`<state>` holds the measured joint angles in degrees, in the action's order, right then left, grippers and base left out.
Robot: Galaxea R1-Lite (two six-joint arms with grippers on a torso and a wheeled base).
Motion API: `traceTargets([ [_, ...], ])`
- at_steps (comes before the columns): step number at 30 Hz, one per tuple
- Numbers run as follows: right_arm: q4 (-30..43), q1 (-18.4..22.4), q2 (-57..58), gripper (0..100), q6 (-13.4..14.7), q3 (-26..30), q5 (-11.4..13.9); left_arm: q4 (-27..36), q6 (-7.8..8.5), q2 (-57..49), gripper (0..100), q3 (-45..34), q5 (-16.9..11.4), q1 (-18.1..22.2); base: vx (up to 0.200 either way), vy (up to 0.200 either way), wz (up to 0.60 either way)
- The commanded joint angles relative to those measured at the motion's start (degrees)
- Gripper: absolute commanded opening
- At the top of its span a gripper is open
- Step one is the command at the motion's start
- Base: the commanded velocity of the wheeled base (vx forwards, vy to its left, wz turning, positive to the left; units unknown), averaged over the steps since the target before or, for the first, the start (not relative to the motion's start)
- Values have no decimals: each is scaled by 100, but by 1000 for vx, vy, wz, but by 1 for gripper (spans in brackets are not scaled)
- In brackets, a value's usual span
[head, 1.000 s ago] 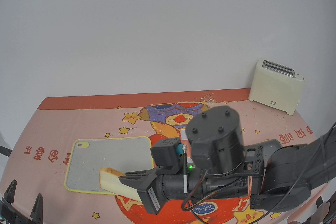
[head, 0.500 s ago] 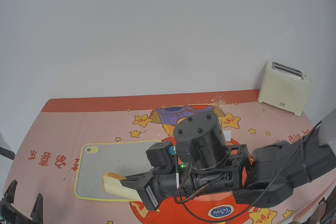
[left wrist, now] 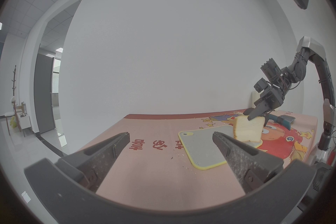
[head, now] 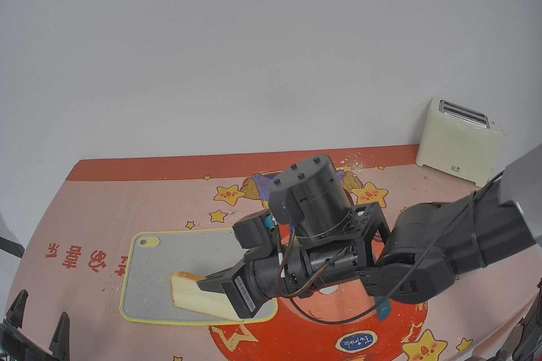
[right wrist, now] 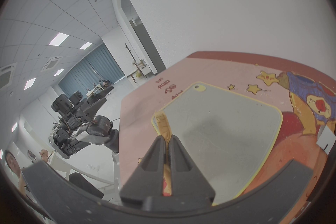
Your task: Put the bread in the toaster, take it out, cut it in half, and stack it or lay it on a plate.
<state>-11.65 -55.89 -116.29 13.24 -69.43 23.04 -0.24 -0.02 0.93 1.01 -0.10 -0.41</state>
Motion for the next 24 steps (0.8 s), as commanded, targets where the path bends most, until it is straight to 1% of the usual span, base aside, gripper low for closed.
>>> traceTargets([
  [1,163,-27,-131,0,-67,-335,16,-2,2,-14,100,-101,1,-2,0,0,0],
  [8,559,-27,-456,0,-58,-985,16,-2,-6,-14,100,-101,1,-2,0,0,0],
  [11,559,-44,-535,0,47,-1082,34,-2,-6,-14,100,-101,1,-2,0,0,0],
  [12,541,-62,-571,0,153,-1047,43,-2,2,-22,100,-101,1,-2,0,0,0],
  [14,515,-97,-606,0,504,-1012,43,-2,-6,-22,100,-101,1,6,0,0,0],
  [15,524,-97,-597,0,618,-1012,43,-2,-6,-22,100,-101,1,-2,0,0,0],
  [18,471,-211,-544,0,1453,-1012,16,-2,-6,-22,100,-101,1,-2,0,0,0],
  [19,427,-282,-518,0,1805,-1012,-19,-2,-6,-14,100,-101,1,-2,0,0,0],
  [20,418,-290,-509,0,1849,-1012,-19,-2,-6,-14,100,-101,1,-2,0,0,0],
  [21,330,-370,-404,0,2332,-976,-19,-2,-6,-22,100,-101,1,-2,0,0,0],
  [23,155,-457,-228,0,2816,-827,-19,-2,2,-14,100,-101,1,-2,0,0,0],
  [24,40,-493,-175,0,3009,-730,-36,-2,2,-14,100,-101,1,-2,0,0,0],
])
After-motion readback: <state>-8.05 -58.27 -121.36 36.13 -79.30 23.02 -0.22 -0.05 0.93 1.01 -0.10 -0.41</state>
